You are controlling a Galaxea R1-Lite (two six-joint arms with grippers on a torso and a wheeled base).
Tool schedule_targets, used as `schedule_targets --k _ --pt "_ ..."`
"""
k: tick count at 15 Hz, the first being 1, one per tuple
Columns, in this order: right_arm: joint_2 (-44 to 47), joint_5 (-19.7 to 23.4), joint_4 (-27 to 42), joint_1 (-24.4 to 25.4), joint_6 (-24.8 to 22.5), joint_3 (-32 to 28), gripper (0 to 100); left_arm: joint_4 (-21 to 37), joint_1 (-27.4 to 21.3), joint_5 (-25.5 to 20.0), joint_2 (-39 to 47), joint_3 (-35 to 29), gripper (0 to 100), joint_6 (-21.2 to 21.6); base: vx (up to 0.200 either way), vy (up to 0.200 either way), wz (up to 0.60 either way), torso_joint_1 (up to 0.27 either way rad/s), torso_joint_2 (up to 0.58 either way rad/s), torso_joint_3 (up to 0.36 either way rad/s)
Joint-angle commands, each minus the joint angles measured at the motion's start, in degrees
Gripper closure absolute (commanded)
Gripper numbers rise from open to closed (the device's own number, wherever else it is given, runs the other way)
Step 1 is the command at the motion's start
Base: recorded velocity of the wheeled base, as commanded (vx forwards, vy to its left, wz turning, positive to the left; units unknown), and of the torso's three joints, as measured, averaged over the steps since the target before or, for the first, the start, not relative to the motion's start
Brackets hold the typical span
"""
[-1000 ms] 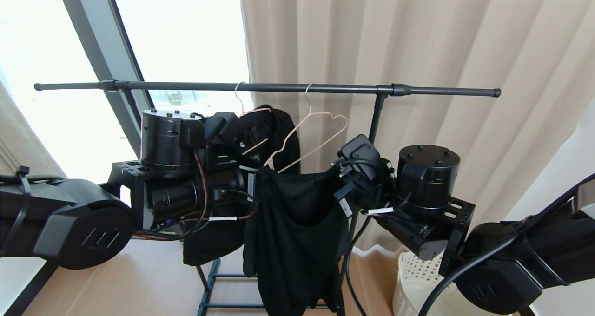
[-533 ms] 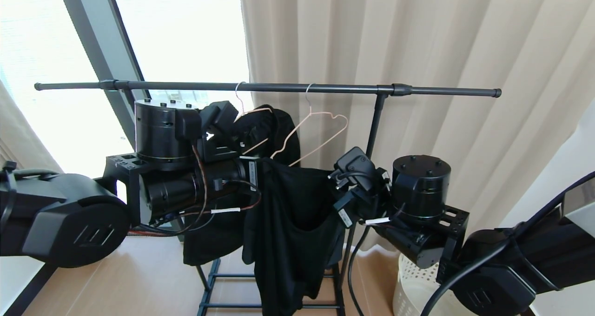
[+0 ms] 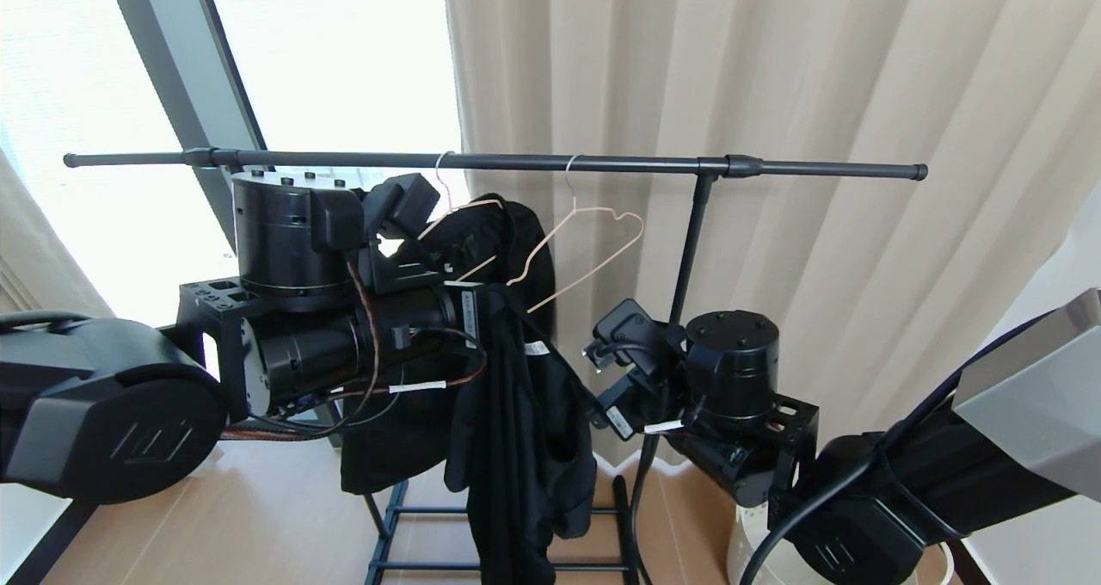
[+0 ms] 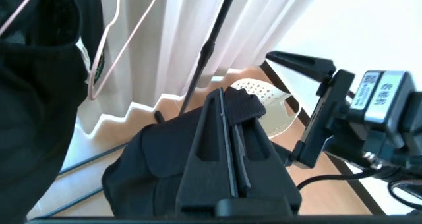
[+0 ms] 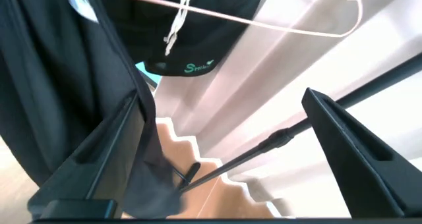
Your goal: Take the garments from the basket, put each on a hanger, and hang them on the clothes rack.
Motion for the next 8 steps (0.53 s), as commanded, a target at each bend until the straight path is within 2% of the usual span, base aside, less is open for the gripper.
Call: schedule_targets --k 1,8 --pt "0.9 0.0 0.0 0.0 0.0 0.1 0 0.0 -0.1 -0.1 0.0 0.0 100 0.0 0.000 0.000 0.00 0.000 0.00 0.000" --pt "4.7 0.4 -0.1 0.2 0.1 -0.8 0 0.1 -0.1 -0.1 -0.3 0.4 100 0.0 0.000 0.000 0.00 0.000 0.00 0.000"
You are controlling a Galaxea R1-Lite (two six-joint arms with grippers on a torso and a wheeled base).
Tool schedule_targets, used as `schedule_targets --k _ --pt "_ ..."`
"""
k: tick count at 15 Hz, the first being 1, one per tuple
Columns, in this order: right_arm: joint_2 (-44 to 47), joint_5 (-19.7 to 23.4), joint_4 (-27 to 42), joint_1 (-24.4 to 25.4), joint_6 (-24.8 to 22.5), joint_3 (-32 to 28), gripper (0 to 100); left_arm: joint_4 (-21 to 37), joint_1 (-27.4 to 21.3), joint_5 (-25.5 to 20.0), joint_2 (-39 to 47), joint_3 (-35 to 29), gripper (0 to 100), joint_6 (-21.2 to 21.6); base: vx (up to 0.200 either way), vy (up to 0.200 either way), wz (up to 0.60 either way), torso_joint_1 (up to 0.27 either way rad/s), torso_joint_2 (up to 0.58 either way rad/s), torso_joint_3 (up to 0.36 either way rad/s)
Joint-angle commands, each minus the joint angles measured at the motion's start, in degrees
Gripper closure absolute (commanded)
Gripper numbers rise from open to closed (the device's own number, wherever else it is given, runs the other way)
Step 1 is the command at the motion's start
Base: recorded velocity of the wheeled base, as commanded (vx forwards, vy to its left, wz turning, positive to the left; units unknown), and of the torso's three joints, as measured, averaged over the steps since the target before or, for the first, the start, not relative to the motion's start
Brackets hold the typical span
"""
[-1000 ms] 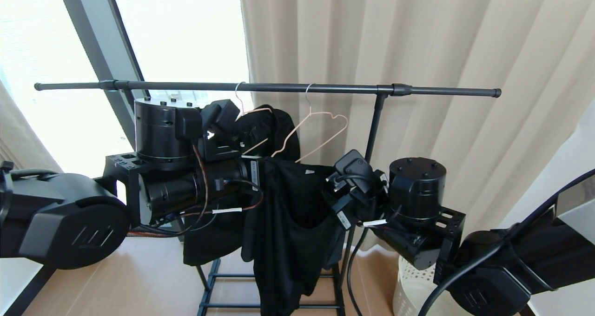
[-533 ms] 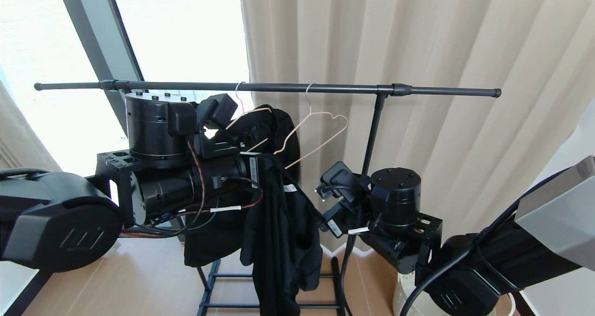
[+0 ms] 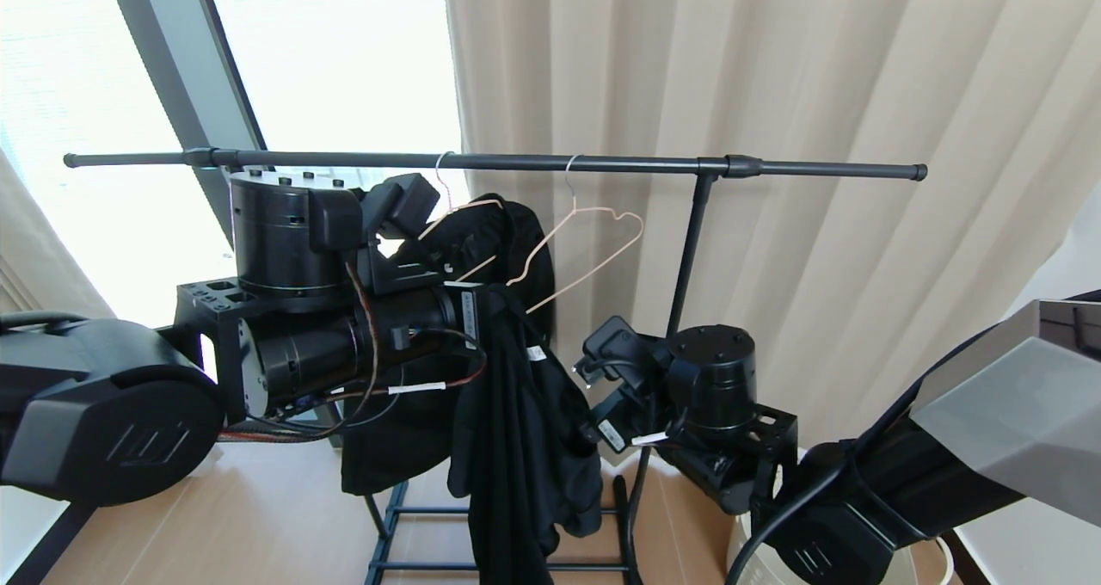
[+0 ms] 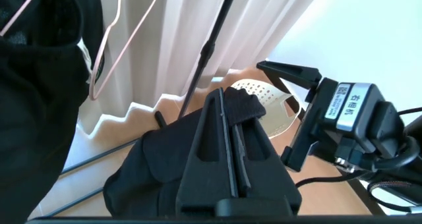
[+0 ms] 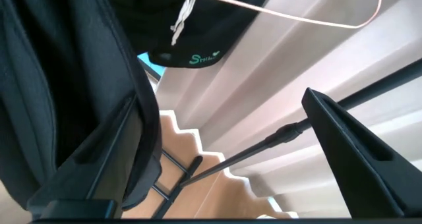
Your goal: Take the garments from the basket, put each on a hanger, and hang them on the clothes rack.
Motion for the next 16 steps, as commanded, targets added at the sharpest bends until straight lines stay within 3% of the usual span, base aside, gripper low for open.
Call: schedule_targets --k 1,7,8,13,14,16 --pt "1.8 -0.1 0.1 -0.3 0.0 -0.5 0 0.0 0.1 -0.1 -0.3 0.2 100 0.0 0.000 0.000 0.00 0.000 0.00 0.000" --pt "1.9 -0.3 0.7 -4.4 -0.2 -2.6 0 0.3 1.5 -0.5 -0.4 0.2 100 0.4 0.000 0.000 0.00 0.000 0.00 0.000" --pt "1.8 -0.3 0.8 -5.3 -0.2 -3.3 100 0.3 2.1 -0.5 -0.3 0.2 100 0.5 0.000 0.000 0.00 0.000 0.00 0.000" --pt "-1.4 -1.4 0.6 -8.0 -0.2 -5.1 100 0.3 3.7 -0.5 3.0 1.1 100 4.1 0.000 0.000 0.00 0.000 0.00 0.000" --pt "-2.8 -4.6 0.6 -8.1 -0.2 -5.1 100 0.3 3.7 -0.4 4.0 1.1 100 4.3 0.000 0.000 0.00 0.000 0.00 0.000" --pt "-5.5 -5.2 0.7 -7.9 -0.2 -4.5 100 0.3 3.6 0.0 4.3 1.1 100 4.6 0.000 0.000 0.00 0.000 0.00 0.000"
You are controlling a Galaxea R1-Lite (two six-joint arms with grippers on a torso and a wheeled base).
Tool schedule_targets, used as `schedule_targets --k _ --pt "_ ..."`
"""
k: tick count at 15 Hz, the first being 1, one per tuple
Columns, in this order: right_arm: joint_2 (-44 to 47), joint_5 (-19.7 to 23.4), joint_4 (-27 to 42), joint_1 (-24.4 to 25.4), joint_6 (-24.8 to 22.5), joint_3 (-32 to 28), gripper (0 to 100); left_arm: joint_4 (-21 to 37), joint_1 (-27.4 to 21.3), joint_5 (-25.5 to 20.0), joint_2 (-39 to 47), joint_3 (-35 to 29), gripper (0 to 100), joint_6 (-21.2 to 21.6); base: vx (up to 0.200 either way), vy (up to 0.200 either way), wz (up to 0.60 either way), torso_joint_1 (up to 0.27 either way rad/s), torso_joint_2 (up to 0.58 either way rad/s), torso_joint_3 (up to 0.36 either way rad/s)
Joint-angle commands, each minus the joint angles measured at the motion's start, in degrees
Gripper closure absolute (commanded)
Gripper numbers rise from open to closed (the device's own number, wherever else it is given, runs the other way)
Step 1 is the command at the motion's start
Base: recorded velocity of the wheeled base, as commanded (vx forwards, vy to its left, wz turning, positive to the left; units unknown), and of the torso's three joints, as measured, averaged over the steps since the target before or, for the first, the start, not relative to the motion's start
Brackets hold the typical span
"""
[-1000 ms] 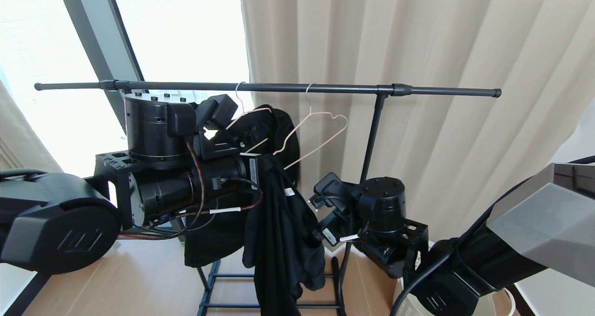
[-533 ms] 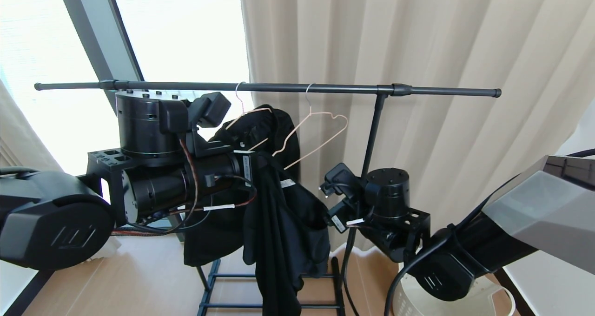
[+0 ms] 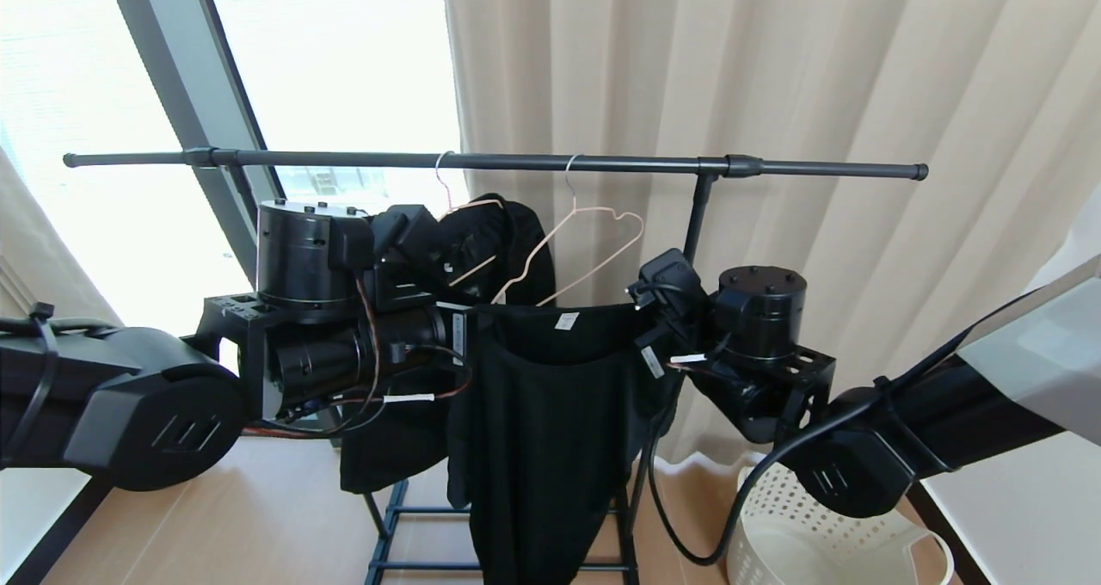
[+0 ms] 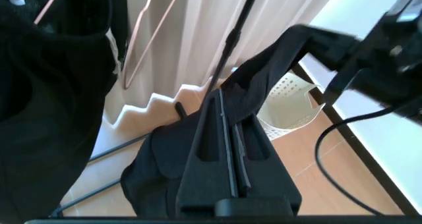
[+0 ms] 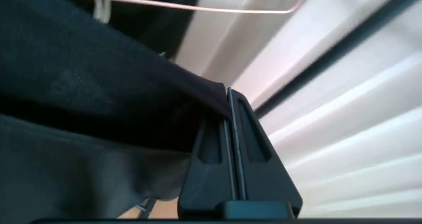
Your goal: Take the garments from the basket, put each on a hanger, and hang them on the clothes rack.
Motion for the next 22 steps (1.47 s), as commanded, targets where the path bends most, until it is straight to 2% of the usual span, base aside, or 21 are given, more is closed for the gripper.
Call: schedule_targets --k 1,4,6,8,15,19,22 --pt "-3.7 -0.2 0.1 0.2 0.0 0.9 100 -0.2 0.1 0.1 1.3 -0.1 100 0.0 0.000 0.000 0.00 0.000 0.00 0.000" --pt "-8.6 -0.2 -0.8 0.1 -5.8 6.6 100 -0.4 -0.2 0.1 1.2 0.1 100 0.0 0.000 0.000 0.00 0.000 0.00 0.000" --pt "-11.7 0.3 0.1 0.2 -6.1 8.3 100 -0.4 -0.3 0.1 1.1 0.4 100 0.0 0.000 0.000 0.00 0.000 0.00 0.000" --pt "-15.6 0.6 4.0 1.0 -6.3 9.4 100 -0.5 -0.6 -0.1 0.7 0.5 100 0.1 0.000 0.000 0.00 0.000 0.00 0.000" --pt "-16.6 0.7 6.5 2.5 -6.4 10.1 100 -0.5 -0.9 -0.4 0.1 1.1 100 0.0 0.000 0.000 0.00 0.000 0.00 0.000" --pt "-22.2 0.7 9.9 4.2 -13.4 14.1 100 0.0 -1.5 -0.4 -2.9 1.1 100 -0.1 0.000 0.000 0.00 0.000 0.00 0.000" --pt "-24.6 0.8 10.8 6.3 -15.5 16.4 100 0.8 -1.4 -0.4 -4.1 -0.9 100 1.5 0.000 0.000 0.00 0.000 0.00 0.000"
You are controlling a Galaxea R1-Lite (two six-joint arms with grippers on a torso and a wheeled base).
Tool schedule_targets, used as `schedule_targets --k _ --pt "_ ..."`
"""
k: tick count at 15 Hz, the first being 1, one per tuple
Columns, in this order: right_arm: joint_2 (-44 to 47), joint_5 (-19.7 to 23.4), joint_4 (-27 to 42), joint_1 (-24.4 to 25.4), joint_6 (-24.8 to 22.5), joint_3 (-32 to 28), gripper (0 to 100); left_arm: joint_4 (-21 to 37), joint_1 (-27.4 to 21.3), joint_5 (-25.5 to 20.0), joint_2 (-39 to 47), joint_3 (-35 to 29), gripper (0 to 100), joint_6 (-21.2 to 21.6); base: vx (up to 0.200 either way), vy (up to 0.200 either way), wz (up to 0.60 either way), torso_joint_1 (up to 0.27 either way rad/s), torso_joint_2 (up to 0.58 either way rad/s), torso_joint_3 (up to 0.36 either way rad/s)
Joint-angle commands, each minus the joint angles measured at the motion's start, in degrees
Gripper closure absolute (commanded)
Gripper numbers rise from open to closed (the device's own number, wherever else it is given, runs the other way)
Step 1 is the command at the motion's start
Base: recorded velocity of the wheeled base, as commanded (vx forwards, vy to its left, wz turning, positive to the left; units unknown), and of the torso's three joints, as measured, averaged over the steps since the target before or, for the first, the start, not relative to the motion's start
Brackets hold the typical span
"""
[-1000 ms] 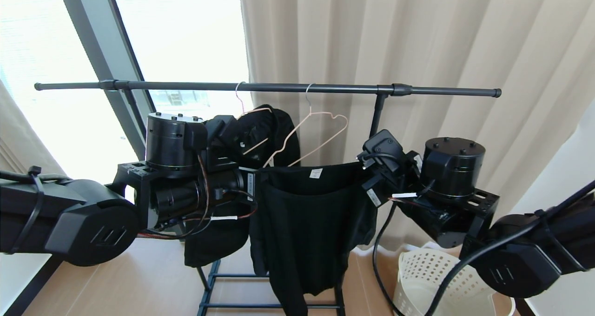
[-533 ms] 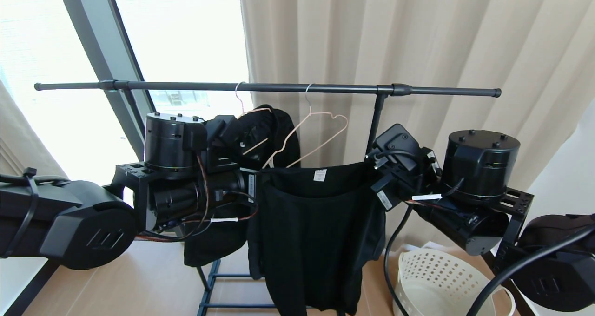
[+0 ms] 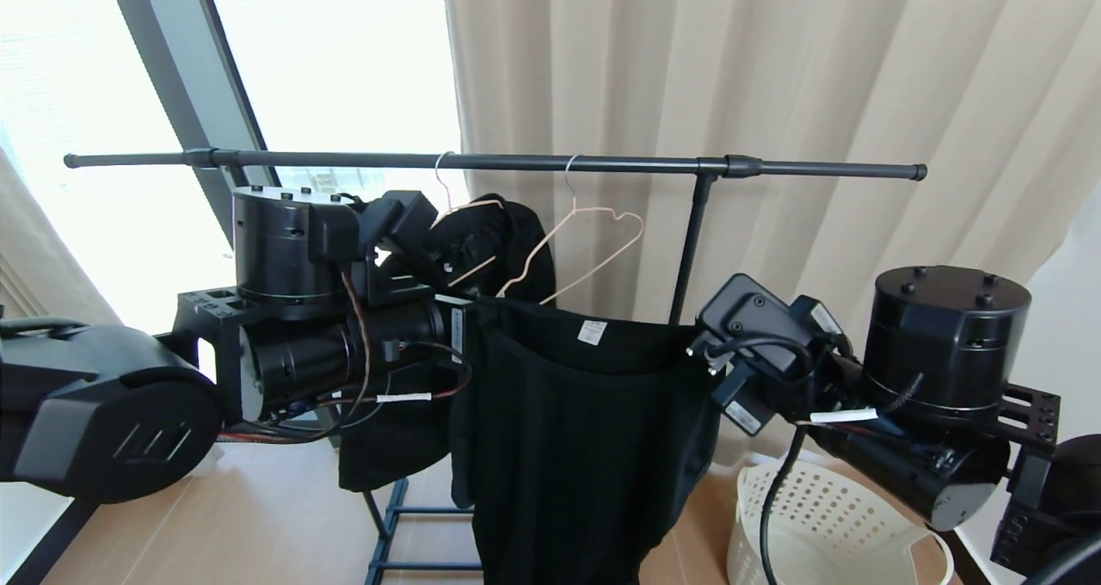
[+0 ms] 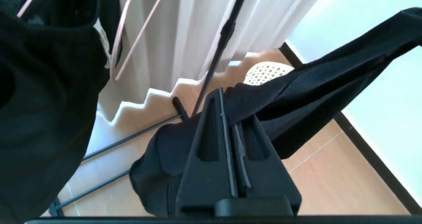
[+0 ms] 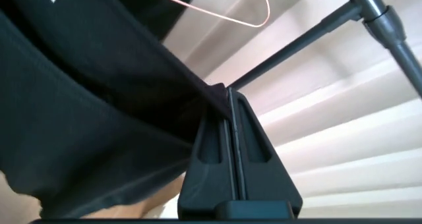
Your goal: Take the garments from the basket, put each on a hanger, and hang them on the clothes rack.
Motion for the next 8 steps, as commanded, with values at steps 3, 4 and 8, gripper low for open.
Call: schedule_targets --k 3,4,8 --pt "-4.0 0.1 3.5 5.8 -0.4 2.1 100 4.1 -0.8 -0.1 -1.1 -5.4 100 1.4 0.000 0.000 0.00 0.000 0.00 0.000" --pt "-4.7 0.1 4.0 7.5 -0.4 2.3 100 4.1 -1.8 -0.2 -0.8 -7.0 100 1.4 0.000 0.000 0.00 0.000 0.00 0.000" --pt "-4.8 0.1 4.3 17.8 3.1 2.8 100 4.2 -2.2 -5.2 3.0 -13.9 100 1.3 0.000 0.000 0.00 0.000 0.00 0.000"
